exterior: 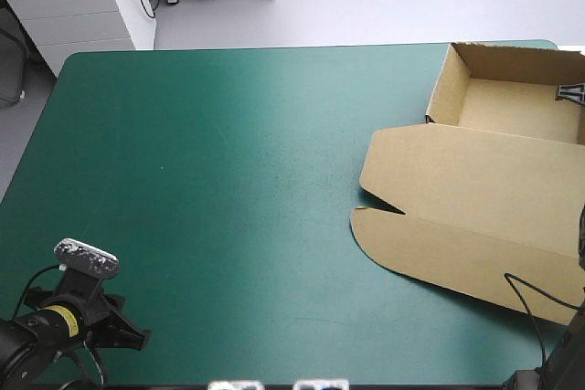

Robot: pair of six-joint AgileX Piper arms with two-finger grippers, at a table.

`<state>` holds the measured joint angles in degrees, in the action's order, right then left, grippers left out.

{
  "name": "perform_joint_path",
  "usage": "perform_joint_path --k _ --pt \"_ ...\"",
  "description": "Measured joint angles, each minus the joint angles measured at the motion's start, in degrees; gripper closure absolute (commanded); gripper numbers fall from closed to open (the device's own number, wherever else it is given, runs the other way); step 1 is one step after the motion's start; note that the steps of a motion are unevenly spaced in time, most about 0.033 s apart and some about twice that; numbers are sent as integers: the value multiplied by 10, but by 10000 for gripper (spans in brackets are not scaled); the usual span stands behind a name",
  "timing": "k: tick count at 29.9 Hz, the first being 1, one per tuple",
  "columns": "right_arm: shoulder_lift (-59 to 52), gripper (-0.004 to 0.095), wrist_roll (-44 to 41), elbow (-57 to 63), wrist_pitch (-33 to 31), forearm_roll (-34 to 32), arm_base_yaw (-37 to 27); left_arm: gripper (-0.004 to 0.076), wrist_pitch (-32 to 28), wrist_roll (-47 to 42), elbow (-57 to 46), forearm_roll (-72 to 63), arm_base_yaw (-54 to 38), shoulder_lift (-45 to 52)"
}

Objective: Fold the box

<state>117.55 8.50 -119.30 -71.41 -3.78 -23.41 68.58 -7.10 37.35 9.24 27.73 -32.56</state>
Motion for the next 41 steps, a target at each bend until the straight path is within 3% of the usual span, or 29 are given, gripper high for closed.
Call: perform_joint_path --k 4,10,14,17,26,41 --pt "0 114 -7 -1 0 -5 0 731 0 0 0 0 0 0" --pt "-2 115 -26 -3 0 -31 0 731 -2 0 0 0 0 0" --pt "-25 215 -28 -3 0 -19 0 731 -2 0 0 1 0 0" --pt "-54 361 -28 -3 0 4 0 731 -7 0 0 1 0 0" --pt "-161 930 -9 -3 -3 82 0 731 -13 0 0 1 0 0" --pt "-289 925 56 52 -4 265 9 731 -26 0 0 1 0 0"
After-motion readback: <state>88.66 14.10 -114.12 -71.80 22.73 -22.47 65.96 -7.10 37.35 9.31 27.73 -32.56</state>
